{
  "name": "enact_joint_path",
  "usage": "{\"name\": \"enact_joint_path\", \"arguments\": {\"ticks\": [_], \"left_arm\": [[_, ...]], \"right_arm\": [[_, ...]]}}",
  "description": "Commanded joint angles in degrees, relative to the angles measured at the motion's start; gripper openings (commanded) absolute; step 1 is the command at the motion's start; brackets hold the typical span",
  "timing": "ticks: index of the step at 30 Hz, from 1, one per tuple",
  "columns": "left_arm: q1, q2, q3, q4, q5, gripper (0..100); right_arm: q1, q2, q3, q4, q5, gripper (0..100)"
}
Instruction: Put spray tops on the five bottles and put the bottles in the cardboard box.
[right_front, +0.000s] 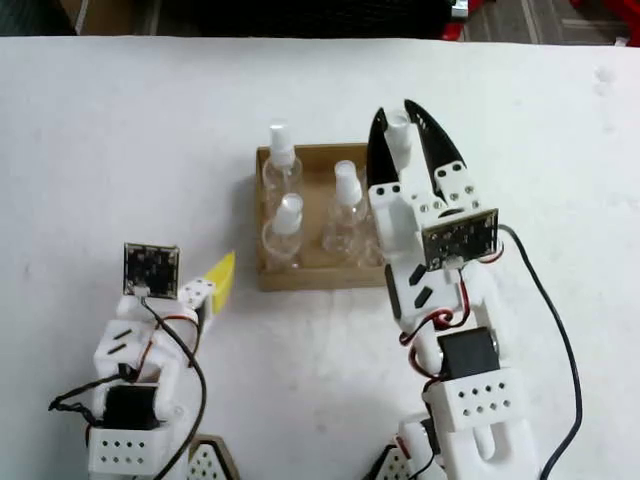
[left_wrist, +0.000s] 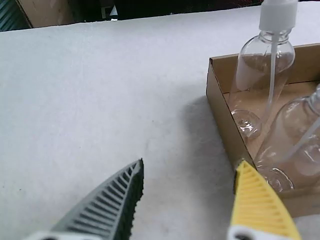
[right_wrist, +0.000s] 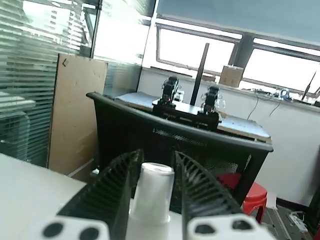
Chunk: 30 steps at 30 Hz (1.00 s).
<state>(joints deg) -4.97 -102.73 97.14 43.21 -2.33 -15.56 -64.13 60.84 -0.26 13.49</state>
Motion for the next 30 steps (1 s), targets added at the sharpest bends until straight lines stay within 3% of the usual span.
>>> {"name": "enact_joint_path", "arguments": {"ticks": [1, 15, 21, 30], "left_arm": [[0.7, -0.3, -0.5, -0.4, -0.8, 27], [0.7, -0.3, -0.6, -0.4, -0.8, 27], [0.7, -0.3, -0.6, -0.5, -0.8, 27], [0.7, -0.3, -0.6, -0.5, -0.8, 27]], "right_arm": [[0.0, -0.1, -0.7, -1.1, 0.5, 1.5], [0.7, 0.8, -4.8, -1.2, 0.5, 1.5], [4.1, 4.9, -5.0, -11.6, 0.5, 1.5], [3.7, 7.3, -1.4, -12.1, 0.6, 1.5]]}}
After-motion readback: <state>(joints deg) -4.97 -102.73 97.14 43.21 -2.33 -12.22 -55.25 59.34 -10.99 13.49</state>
